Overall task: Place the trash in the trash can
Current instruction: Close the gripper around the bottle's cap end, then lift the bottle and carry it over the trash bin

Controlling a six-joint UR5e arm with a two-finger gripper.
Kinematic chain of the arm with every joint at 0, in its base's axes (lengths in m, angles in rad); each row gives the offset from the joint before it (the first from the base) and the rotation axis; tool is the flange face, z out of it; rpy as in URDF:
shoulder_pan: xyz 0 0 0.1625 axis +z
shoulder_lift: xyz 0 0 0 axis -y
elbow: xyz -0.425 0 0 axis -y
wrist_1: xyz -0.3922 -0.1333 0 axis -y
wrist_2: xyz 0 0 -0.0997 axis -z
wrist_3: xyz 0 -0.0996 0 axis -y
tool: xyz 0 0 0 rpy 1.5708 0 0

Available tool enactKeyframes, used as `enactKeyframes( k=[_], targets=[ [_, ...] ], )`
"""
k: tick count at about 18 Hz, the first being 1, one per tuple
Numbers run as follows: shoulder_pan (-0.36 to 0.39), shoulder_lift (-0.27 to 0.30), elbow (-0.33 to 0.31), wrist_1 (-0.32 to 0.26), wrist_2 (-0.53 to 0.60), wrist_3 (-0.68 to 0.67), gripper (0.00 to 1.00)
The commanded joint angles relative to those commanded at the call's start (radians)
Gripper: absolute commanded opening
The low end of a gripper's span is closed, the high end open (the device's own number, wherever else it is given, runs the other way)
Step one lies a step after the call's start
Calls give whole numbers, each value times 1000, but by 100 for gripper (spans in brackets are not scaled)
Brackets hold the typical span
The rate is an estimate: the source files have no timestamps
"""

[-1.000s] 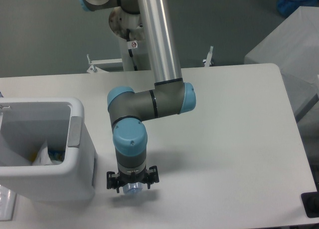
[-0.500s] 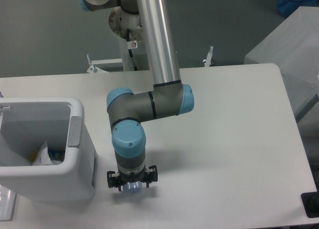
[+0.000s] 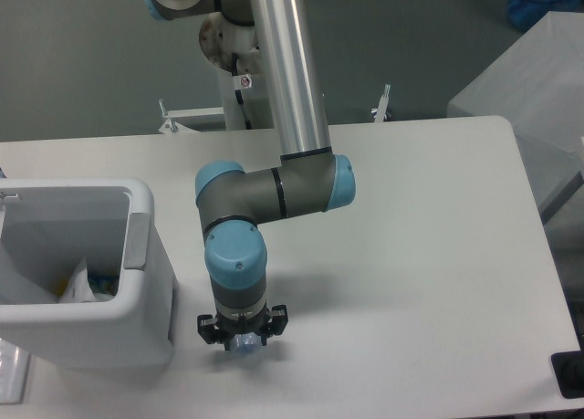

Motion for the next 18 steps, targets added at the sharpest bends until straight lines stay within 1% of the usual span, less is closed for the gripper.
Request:
enactKeyframes(
  k=[1, 3, 5, 6, 8, 9, 11, 13, 15, 18],
  targets=[
    [2, 2, 2, 0, 0, 0, 51],
    [11, 31, 27, 3, -2, 5, 51],
    [35, 60, 76, 5, -8, 24, 51],
    [50, 66, 110, 20, -15, 20, 51],
    [78, 84, 161, 28, -49, 18, 51],
    [95, 107, 173, 31, -79, 18, 51],
    [147, 152, 190, 67, -182, 11, 51],
    [185, 179, 202, 86, -285, 8, 51],
    [204, 205, 218, 94, -353, 3, 51],
    [206, 268, 229, 109, -406, -20, 51]
  ],
)
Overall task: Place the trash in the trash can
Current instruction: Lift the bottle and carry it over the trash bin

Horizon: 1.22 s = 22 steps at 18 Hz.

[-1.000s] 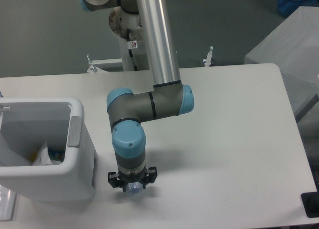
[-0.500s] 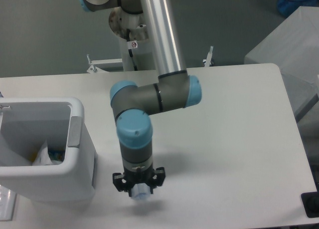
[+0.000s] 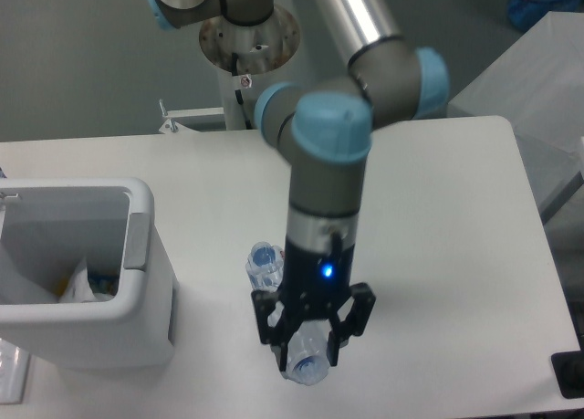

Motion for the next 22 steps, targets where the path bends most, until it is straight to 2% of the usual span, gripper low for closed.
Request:
enactKeyframes(
  k=[6, 10, 15, 17, 22],
  targets=[
    [-15, 124, 8, 47, -54, -5, 51],
    [-83, 170, 5, 57, -75, -8, 51],
    [-150, 192, -12, 57, -75, -5, 50],
    [-199, 183, -12, 57, -75, 2, 49],
    [-253, 148, -15, 57, -74, 5, 49]
  ],
)
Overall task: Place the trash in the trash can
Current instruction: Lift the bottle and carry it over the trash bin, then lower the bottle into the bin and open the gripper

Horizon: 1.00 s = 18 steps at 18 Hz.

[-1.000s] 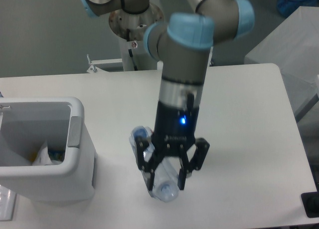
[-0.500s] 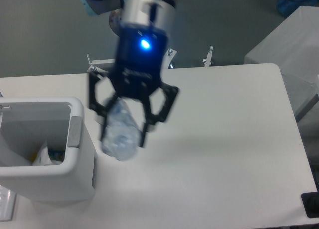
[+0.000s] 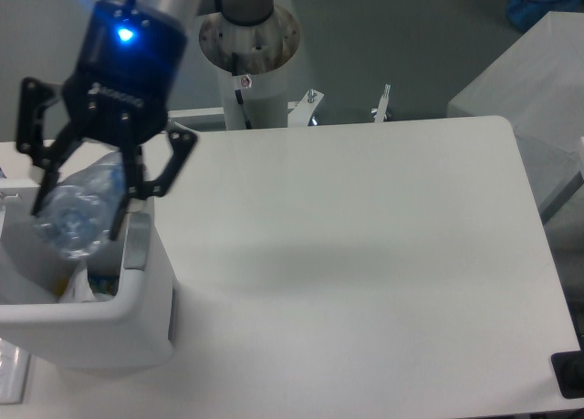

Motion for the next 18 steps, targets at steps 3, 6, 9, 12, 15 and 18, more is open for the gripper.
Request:
enactKeyframes(
  k=[3, 6, 9, 12, 15, 18],
  targets=[
    [-12, -29, 8, 0, 0, 9, 49],
    [-18, -48, 9, 2, 0, 26, 49],
    [-28, -54, -1, 0, 3, 31, 49],
    [-29, -63, -2, 0, 3, 31, 49],
    [-35, -68, -3, 0, 5, 29, 50],
    [-37, -77, -5, 0, 5, 31, 57]
  ],
)
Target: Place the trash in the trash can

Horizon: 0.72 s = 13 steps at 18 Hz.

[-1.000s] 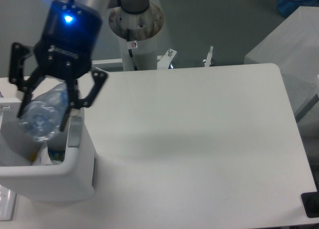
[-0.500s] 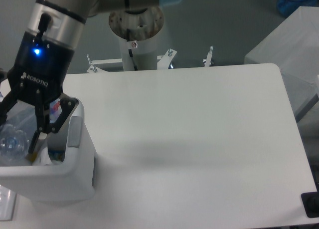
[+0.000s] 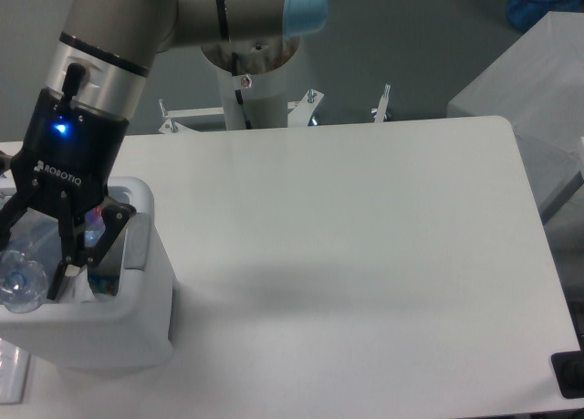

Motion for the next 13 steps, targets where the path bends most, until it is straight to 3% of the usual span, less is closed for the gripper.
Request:
enactKeyframes(
  k=[4, 7, 10, 13],
  targets=[
    [-2, -3, 0, 0, 2, 0, 77],
    [0, 3, -2, 0, 5, -9, 100],
    [15, 8, -43, 0, 3, -3, 100],
    [124, 11, -78, 0, 0, 26, 100]
  ],
)
